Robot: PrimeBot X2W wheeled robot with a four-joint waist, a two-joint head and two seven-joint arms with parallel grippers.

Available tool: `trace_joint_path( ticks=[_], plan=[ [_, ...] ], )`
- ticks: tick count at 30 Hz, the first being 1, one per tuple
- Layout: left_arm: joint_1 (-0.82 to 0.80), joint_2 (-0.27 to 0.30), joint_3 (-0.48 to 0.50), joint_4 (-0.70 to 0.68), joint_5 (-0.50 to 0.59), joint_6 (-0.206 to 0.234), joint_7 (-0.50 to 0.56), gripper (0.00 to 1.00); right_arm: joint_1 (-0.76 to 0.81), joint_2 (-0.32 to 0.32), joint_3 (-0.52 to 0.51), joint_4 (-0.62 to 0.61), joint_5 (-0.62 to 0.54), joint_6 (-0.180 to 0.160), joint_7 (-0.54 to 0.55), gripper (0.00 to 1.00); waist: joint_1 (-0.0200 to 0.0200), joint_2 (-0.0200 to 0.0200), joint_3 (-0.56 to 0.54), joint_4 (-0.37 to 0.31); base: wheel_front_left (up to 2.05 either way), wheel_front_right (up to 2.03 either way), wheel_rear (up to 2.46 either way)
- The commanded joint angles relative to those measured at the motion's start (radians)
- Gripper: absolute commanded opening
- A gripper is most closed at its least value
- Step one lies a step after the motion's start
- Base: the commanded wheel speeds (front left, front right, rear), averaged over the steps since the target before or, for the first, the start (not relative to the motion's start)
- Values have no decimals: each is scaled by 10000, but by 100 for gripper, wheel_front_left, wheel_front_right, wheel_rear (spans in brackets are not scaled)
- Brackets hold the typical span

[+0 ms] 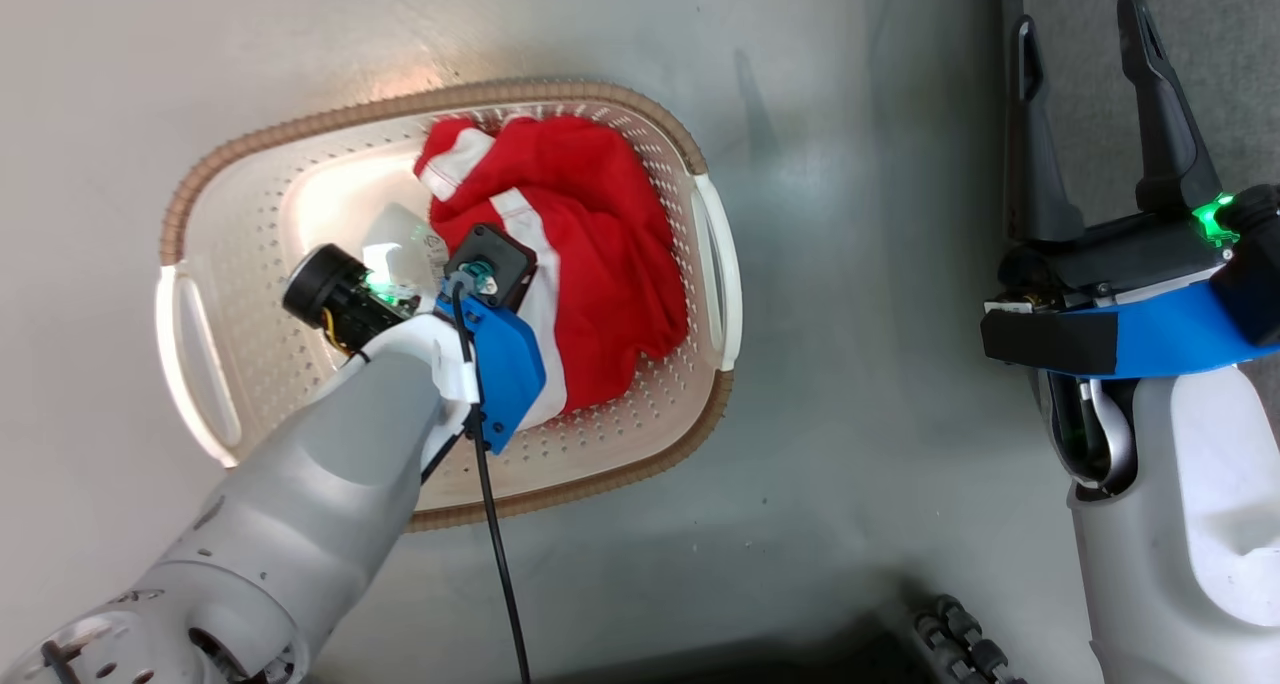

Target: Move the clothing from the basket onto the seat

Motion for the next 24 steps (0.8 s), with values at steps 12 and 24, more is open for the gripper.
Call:
trace_joint_path(
  ticks=[12,24],
  plan=[
    [535,-269,-50,-599,18,-14,-915,0,309,-139,-69,340,52,1,-38,100,0,0,-1280,465,0,0,0],
    [855,-404,-47,-1120,-202,-14,-1494,0,822,-332,-164,713,92,1,-38,100,0,0,-2765,879,0,0,0]
  ],
)
